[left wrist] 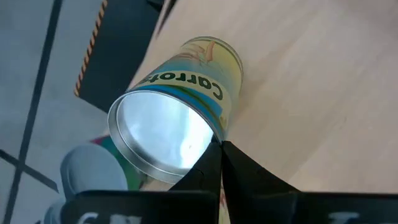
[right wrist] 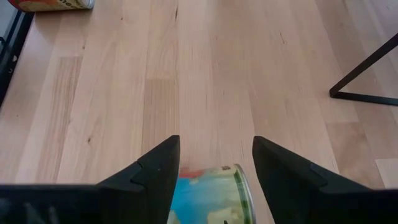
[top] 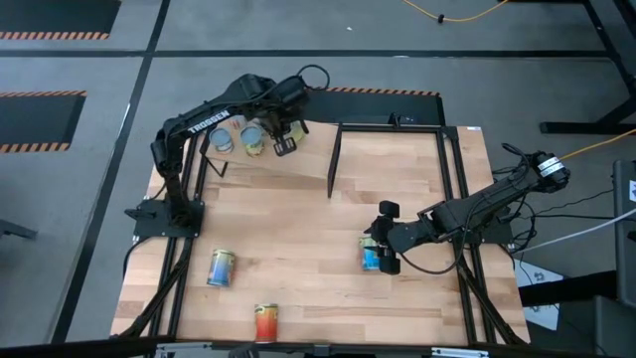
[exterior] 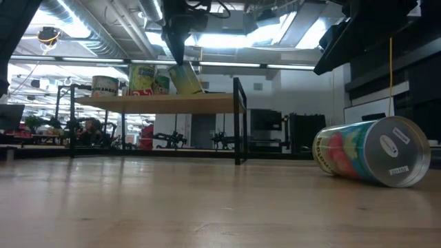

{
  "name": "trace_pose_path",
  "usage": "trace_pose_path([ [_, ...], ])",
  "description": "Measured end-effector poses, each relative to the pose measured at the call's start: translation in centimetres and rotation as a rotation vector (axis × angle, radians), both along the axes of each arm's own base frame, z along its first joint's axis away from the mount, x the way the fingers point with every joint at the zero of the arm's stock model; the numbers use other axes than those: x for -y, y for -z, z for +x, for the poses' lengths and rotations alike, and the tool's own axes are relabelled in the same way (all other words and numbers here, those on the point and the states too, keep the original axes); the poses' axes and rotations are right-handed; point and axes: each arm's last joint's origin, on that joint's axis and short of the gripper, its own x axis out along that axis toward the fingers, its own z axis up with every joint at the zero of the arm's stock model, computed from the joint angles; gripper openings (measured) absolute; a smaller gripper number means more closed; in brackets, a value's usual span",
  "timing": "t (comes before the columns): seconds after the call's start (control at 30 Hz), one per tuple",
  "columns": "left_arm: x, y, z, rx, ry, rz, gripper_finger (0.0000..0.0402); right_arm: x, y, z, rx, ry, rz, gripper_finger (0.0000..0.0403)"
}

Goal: Pick and place cans onto a shelf
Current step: Put the yellow canned carrot on the shelf

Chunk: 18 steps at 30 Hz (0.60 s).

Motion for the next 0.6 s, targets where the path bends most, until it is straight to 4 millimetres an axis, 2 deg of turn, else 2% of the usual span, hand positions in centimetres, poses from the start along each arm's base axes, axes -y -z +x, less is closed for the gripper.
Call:
trace_pose_path([
  [0.6, 0.1, 0.09, -0.3, -0.036, -0.005, -0.006, 0.0001, 0.0, 0.0, 0.0, 0.0, 0.0, 0.0, 0.0207],
])
